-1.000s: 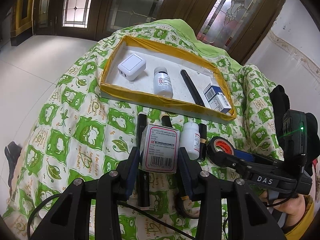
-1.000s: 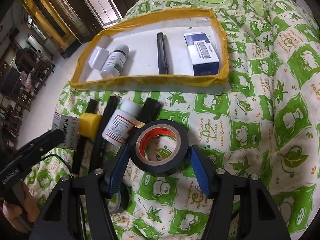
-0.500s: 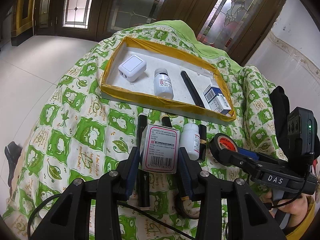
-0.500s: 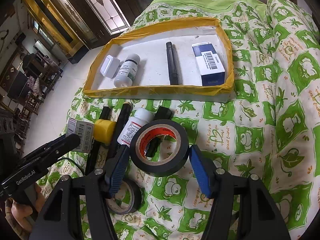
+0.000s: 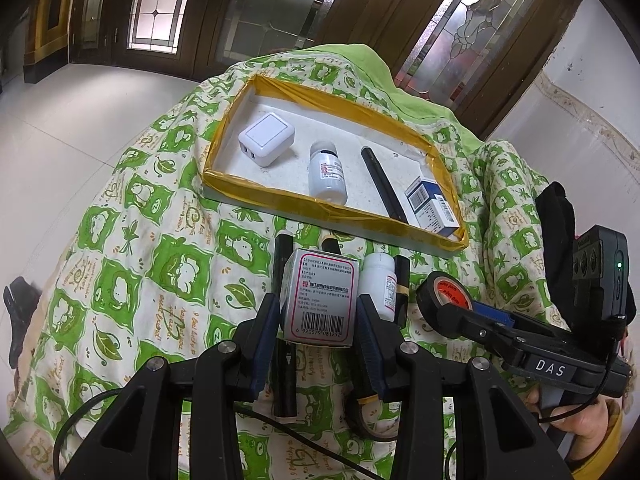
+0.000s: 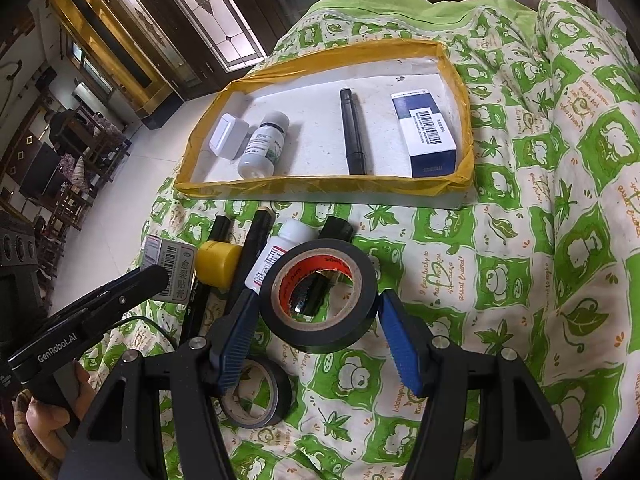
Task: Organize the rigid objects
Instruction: 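Grasp the black tape roll with the right tool while the left tool grasps the pink-labelled box, then carry the pink-labelled box with the left tool while the right tool carries the tape roll into the tray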
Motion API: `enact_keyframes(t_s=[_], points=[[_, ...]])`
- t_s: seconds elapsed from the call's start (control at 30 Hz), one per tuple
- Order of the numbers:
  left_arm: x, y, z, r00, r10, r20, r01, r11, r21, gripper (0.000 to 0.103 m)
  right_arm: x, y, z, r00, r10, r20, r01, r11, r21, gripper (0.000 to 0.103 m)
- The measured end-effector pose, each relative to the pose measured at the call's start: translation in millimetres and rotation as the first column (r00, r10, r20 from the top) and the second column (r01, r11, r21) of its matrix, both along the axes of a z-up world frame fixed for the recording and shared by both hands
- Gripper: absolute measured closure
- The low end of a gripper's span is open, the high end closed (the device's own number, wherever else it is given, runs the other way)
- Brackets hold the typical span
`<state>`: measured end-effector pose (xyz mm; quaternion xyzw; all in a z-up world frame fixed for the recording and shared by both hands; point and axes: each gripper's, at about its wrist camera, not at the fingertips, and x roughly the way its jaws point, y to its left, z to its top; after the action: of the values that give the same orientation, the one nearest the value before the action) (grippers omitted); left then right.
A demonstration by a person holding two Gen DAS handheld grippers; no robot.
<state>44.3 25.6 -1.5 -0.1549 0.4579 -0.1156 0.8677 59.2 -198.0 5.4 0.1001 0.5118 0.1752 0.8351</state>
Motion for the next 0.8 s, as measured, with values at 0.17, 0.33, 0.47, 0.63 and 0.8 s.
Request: enact_keyframes(t_s=[0.17,0.33,0.47,0.63,0.8], points=[[3,-1,2,1.0,-0.002,-0.004,0.002,1.0,-0.005,0.062,1,2,0,1.0,0.005,0.0,-0.005,1.0,0.007,0.042],[13,0,13,1.0,-0.008,0.022,0.008,1.0,-0.009,0.062,2,4,0,1.0,0.012,-0.002,-0.012,1.0,0.013,0.042],[23,1,21,0.999,-0.008,0.036,0.008,1.0,-0.001,0.062,6,4,2,1.0,0.013,0.0,-0.013,1.0,0.018,0.042],[39,3,26,0.999,-0.005,0.047,0.005,1.0,0.008,0.062,13,4,5,1.0,0.01,0.005,-0.01,1.0,0.024,0.042],[54,3,30,0.999,-0.01,0.052,0.009,1.0,0.02,0.062,21,2,8,1.0,0.008,0.011,-0.008,1.0,0.026,0.042]])
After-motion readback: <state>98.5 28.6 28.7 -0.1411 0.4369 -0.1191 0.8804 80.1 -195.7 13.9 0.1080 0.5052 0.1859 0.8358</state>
